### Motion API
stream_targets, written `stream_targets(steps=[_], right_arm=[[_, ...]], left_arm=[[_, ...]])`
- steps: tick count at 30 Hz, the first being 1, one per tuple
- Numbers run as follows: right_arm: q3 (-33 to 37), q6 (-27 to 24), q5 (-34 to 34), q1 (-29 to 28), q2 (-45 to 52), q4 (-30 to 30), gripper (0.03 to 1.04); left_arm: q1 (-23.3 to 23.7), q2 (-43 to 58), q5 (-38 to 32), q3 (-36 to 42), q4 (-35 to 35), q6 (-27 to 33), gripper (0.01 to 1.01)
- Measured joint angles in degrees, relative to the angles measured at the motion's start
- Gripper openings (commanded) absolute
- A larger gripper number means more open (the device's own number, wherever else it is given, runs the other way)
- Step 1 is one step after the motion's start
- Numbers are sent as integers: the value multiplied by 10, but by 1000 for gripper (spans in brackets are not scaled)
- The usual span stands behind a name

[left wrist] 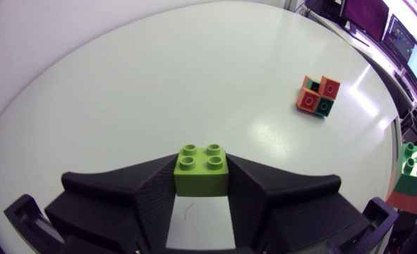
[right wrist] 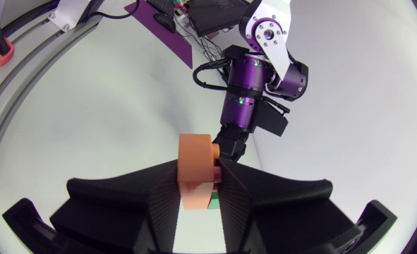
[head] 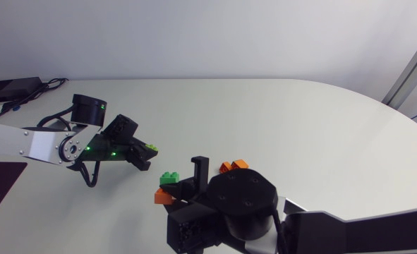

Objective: Disassemble duplo

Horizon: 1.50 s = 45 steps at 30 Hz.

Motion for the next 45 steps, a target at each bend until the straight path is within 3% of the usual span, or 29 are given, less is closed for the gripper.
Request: stream_targets(steps=[14,22,34,36,38,39,45], right_arm=[[-11,0,6,0,-14,0,210],[-12,0,6,0,-19,1,210],[-12,0,6,-4,-19,2,210],[-12,0,6,-4,-19,2,210],[-12,0,6,-4,-19,2,210],[-12,0,6,-4,-19,2,210],[-12,0,6,-4,-19,3,211]], left_arm=[[-70,1,-141,-36,67,27,367],[-81,12,-156,-42,71,42,370],[-94,38,-188,-42,72,60,467],[-97,45,-200,-42,73,63,567],[-102,47,-204,-43,73,71,777],[-105,48,-210,-43,73,73,816],[-117,48,-223,-47,75,81,831]])
